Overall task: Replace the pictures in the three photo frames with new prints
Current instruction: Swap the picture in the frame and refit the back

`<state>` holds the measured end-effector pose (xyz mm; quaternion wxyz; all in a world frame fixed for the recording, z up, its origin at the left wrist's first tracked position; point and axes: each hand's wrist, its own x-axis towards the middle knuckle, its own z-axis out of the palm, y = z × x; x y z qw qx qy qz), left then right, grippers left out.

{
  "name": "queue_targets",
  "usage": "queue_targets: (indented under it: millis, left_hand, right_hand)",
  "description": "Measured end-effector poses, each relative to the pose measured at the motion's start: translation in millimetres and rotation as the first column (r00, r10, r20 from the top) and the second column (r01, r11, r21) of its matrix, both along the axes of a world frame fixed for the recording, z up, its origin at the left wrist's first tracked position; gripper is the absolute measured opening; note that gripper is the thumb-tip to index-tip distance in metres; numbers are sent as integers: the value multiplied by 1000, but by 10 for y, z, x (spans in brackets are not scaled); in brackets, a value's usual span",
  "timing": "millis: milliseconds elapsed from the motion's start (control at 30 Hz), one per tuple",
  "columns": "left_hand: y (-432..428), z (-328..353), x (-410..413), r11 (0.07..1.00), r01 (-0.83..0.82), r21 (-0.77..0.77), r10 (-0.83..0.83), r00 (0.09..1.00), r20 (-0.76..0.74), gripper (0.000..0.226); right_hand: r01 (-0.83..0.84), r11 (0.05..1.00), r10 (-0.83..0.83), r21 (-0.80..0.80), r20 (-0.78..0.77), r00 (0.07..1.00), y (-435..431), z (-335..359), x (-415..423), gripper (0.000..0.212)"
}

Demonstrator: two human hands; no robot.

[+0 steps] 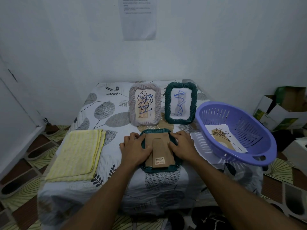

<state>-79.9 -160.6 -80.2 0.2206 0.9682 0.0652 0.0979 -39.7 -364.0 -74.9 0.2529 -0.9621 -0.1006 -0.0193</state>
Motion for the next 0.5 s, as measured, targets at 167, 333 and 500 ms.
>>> queue_targets:
  millis: [167,333,500]
  left_hand:
    - [9,-8,4,1000,5,12,-5,1000,-2,73]
    - [5,5,-3,1000,7,2,-7,1000,-15,74]
    - [8,17,-12,1000,8,4,-7,1000,-13,74]
  right_hand:
    - [-27,1000,27,-5,20,999,-5,13,-12,50]
    - [-36,999,37,-27,29,999,15,75,-26,49]
    - [-40,998,43,-54,62,997,41,119,-48,48]
